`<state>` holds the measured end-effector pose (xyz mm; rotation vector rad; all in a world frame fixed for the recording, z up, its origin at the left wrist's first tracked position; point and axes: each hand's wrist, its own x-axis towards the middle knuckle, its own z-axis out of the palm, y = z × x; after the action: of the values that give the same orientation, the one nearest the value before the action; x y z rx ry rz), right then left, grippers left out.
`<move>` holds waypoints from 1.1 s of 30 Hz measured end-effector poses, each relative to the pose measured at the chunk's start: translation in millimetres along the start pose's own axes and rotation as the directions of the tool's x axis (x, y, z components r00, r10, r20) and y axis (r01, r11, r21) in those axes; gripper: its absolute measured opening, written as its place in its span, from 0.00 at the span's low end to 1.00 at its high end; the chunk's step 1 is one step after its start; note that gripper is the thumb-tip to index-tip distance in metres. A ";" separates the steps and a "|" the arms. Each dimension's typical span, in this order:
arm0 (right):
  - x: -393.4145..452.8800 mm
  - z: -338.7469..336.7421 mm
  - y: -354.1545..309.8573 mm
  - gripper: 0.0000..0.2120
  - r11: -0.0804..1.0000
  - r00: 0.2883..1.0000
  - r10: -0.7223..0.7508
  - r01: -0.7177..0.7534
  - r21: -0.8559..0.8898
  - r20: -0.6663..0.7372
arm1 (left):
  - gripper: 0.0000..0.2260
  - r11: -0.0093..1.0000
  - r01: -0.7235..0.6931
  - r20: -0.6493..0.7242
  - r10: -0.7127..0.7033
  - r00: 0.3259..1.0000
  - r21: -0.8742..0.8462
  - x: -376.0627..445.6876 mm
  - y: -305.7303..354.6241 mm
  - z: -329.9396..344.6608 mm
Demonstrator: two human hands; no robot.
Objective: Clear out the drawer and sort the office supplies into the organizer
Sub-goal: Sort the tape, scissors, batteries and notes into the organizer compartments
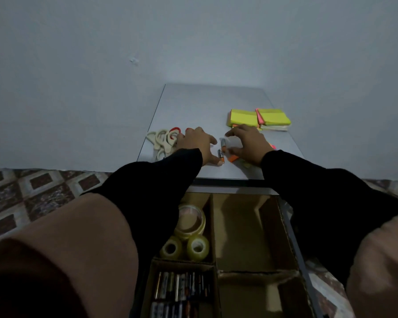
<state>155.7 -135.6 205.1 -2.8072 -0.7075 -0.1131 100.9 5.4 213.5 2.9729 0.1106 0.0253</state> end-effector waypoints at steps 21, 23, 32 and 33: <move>8.8 1.1 -0.8 0.26 0.999 0.996 0.025 -0.023 -0.025 0.090 | 0.24 0.942 0.033 0.058 -0.015 0.998 -0.334 -0.5 1.5 -7.8; -1.9 -2.7 -4.3 0.25 1.000 0.997 -0.005 0.006 -0.016 0.072 | 0.25 0.921 -0.007 0.035 0.022 0.999 -0.389 -10.6 -0.2 -12.1; -81.5 -16.3 -25.8 0.24 0.982 0.980 -0.171 0.178 -0.064 0.098 | 0.25 0.904 -0.143 -0.040 0.139 0.989 -0.403 -96.7 -6.9 -8.9; -92.4 -15.1 -28.1 0.25 0.979 0.977 -0.189 0.196 -0.063 0.103 | 0.25 0.897 -0.144 -0.031 0.144 0.989 -0.417 -107.9 -7.5 -6.1</move>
<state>60.8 -157.7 213.4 -2.8221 -1.0177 -0.0374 -7.3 5.7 217.2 2.5427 -0.1046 0.0592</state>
